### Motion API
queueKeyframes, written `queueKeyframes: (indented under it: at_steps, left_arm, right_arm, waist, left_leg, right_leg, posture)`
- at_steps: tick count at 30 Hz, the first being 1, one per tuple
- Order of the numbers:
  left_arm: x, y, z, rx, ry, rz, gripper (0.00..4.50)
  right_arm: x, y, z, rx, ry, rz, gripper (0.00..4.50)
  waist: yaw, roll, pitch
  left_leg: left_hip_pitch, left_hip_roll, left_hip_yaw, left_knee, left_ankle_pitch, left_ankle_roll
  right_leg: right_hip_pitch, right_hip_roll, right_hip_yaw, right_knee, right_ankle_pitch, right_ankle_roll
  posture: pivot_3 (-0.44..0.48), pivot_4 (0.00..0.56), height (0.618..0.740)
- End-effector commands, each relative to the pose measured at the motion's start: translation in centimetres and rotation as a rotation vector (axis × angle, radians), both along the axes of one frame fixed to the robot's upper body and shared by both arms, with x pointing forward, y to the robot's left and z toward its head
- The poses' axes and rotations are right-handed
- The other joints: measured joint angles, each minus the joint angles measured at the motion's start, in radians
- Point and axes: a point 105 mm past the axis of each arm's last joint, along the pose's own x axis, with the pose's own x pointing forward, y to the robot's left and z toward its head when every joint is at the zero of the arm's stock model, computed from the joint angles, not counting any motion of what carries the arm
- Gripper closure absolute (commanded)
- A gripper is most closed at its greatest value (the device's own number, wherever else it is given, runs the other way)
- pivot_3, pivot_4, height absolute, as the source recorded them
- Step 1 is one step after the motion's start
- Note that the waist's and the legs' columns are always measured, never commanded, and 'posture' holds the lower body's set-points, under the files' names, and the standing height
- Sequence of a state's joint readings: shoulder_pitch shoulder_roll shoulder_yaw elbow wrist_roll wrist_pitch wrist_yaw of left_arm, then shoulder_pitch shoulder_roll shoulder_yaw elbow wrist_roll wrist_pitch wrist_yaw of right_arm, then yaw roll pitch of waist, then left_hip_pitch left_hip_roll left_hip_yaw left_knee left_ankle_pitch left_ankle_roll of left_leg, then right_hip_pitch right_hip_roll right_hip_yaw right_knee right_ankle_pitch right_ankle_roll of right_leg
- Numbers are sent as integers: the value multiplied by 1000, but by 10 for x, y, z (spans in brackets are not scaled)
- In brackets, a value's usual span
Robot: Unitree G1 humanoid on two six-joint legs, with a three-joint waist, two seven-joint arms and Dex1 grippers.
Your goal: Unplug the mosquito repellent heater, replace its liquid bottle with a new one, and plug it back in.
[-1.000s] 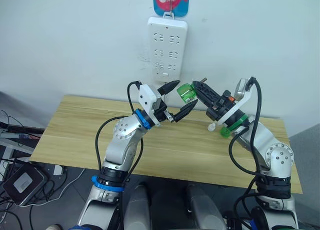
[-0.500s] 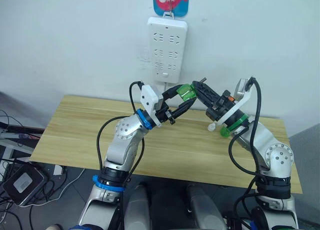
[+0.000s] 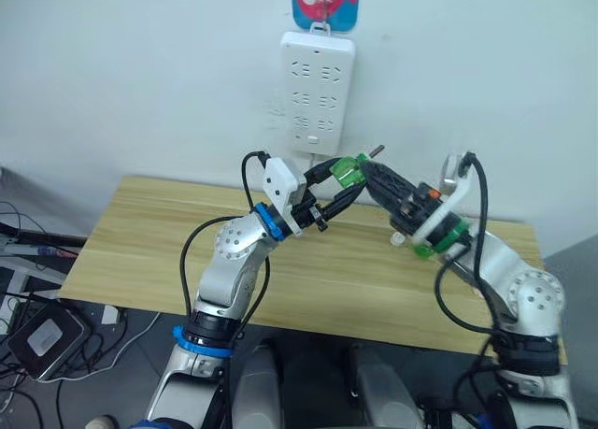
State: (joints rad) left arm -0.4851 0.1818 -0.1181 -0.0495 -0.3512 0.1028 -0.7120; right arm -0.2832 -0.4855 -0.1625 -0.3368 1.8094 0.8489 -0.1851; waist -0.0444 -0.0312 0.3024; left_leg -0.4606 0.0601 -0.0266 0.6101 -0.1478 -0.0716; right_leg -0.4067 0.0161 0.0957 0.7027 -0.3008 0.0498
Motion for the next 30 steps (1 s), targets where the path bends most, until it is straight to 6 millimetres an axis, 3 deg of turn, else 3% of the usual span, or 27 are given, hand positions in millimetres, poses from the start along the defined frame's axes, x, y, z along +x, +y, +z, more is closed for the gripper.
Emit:
queueKeyframes:
  at_steps: [1,5,10,17,30]
  left_arm:
    - [-11,-2,12,-2,-15,-72,2218]
    - [-12,6,6,28,15,-91,2218]
    - [-7,12,4,19,37,-68,2218]
    - [-11,10,0,8,48,-53,2218]
    - [-22,16,-7,3,70,-10,2218]
  right_arm:
    - [-18,-37,13,-128,-58,39,94]
    - [-5,-100,5,-508,-58,-69,94]
    - [20,-186,-30,-1070,57,-231,94]
    - [12,-207,-69,-1183,243,-122,94]
    - [6,-230,-102,-1210,448,-165,94]
  waist:
    - [-2,0,0]
    - [-13,1,1]
    - [-18,1,1]
    - [-15,3,5]
    - [-5,4,9]
  left_leg:
    - [0,0,0,0,0,0]
    - [0,1,2,1,0,0]
    - [5,2,4,1,0,1]
    - [4,2,5,0,0,1]
    - [4,1,4,0,0,1]
  right_leg:
    - [0,0,0,-1,0,0]
    - [0,0,2,-4,1,2]
    - [2,1,4,-4,-1,6]
    - [1,1,5,-5,-1,6]
    - [2,0,5,-5,-1,7]
  posture:
    - [-52,275,740]
    - [-76,297,740]
    - [-90,320,740]
    - [-57,330,740]
    - [10,346,740]
